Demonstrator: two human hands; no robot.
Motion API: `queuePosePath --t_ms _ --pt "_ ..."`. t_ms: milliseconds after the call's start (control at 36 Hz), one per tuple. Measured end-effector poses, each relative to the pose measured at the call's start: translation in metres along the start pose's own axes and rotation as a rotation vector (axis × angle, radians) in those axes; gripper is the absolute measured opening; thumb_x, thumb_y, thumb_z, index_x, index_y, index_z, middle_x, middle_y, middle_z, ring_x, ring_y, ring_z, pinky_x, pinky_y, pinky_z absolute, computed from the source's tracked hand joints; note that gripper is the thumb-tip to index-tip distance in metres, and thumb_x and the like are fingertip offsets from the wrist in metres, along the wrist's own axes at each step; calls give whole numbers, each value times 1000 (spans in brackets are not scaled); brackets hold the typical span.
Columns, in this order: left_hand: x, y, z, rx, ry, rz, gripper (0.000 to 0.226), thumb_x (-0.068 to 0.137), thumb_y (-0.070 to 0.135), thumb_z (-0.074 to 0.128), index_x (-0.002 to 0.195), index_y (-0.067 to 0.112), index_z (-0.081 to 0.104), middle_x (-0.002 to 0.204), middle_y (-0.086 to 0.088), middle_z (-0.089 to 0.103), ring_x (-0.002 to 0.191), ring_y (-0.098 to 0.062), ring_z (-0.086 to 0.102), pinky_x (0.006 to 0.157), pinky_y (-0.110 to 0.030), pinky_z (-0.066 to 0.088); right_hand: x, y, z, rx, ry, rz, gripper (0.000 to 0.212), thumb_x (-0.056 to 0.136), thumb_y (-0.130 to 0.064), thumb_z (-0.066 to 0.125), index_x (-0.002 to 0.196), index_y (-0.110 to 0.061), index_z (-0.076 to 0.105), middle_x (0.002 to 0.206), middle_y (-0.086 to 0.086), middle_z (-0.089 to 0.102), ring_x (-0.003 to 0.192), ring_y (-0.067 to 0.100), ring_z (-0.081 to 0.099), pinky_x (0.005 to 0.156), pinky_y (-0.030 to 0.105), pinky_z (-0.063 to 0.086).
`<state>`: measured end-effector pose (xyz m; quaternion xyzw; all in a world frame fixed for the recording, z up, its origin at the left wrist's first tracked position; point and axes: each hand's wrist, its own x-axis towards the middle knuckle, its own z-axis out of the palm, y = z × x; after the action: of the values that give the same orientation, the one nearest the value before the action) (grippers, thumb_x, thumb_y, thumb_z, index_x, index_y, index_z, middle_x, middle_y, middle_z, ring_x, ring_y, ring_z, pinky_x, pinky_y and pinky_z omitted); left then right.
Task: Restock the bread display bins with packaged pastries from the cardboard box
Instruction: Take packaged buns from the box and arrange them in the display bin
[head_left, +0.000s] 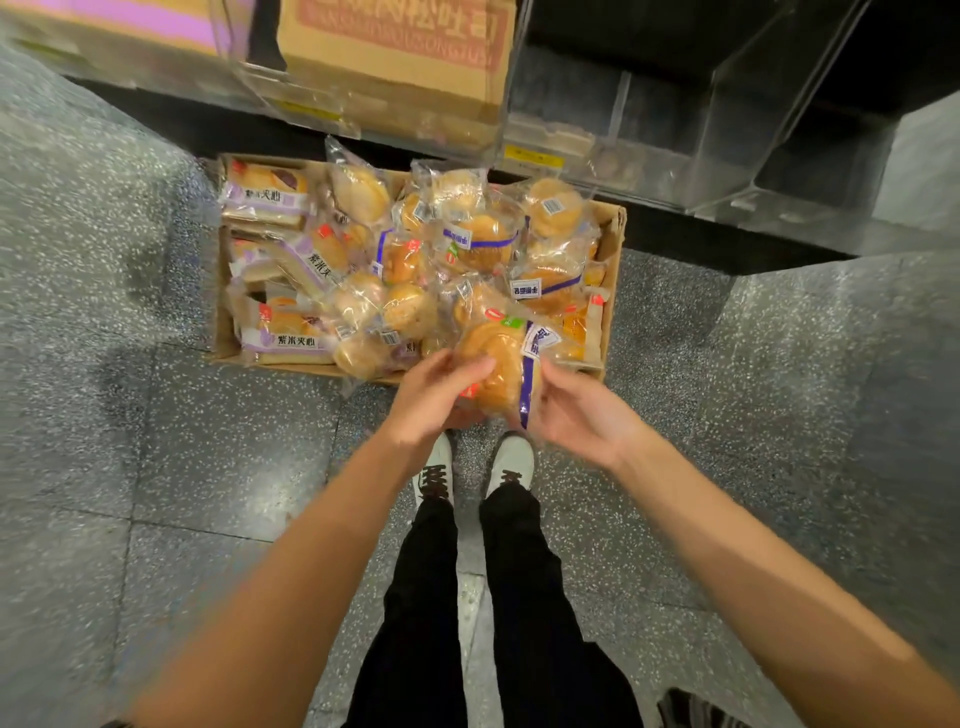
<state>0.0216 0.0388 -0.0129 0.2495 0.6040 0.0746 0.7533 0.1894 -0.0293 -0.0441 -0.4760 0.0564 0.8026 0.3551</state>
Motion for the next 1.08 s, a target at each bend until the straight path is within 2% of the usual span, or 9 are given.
queuePosePath --t_ms 111,194,306,389,556,667,806,889,1083 --pt "-5 -4 -12 -47 156 32 58 65 24 83 118 16 62 107 -4 72 99 -23 68 84 -35 54 6 -20 11 -196 142 -44 35 82 -23 64 113 -8 55 94 3 61 91 17 61 80 26 51" --pt "-3 -4 -20 -104 268 60 61 71 9 80 127 11 56 112 -4 69 102 -22 67 82 -28 55 20 -37 12 -494 375 -115 49 83 -16 71 127 -10 50 114 2 63 109 17 60 90 28 46" --pt "8 -7 -29 -86 293 147 61 73 1 75 130 1 52 108 -10 68 87 -20 69 64 -24 58 48 -58 -1 -1345 737 -369 53 81 -5 69 130 -7 50 125 6 53 119 21 46 98 27 36" --pt "22 -10 -35 44 312 150 62 72 6 76 129 8 54 109 -7 67 86 -15 68 57 -14 53 74 -72 -15 -1743 757 -486 59 78 -2 63 134 -10 45 138 11 44 130 29 36 107 37 31" --pt "43 -16 -37 131 330 170 63 68 3 80 127 12 58 101 13 64 82 11 60 66 -8 50 111 -83 -31 -2070 714 -303 75 81 -28 73 143 -13 34 138 15 43 133 33 32 109 44 26" --pt "45 -15 -36 155 330 166 65 68 5 81 128 11 57 117 5 64 103 -6 61 80 -14 52 112 -77 -40 -2140 763 -242 55 82 -34 72 130 -15 53 134 16 43 129 33 33 104 43 27" --pt "39 -6 -33 197 328 127 61 67 11 82 122 19 57 109 4 66 101 -18 64 85 -34 54 87 -74 -47 -1945 784 -341 51 79 -39 74 120 -13 59 122 10 53 117 28 44 97 39 35" --pt "27 10 -29 199 339 152 59 70 10 81 122 13 54 96 5 65 93 -21 66 75 -27 54 58 -80 -38 -1422 815 -387 49 77 -35 79 115 -12 60 111 4 64 103 22 57 88 34 45" --pt "-27 70 0 168 340 172 77 73 25 81 140 15 45 122 2 60 112 -16 56 96 -27 40 -40 -107 18 -382 652 -365 46 81 -24 76 120 -8 57 110 11 70 94 23 69 79 38 57"
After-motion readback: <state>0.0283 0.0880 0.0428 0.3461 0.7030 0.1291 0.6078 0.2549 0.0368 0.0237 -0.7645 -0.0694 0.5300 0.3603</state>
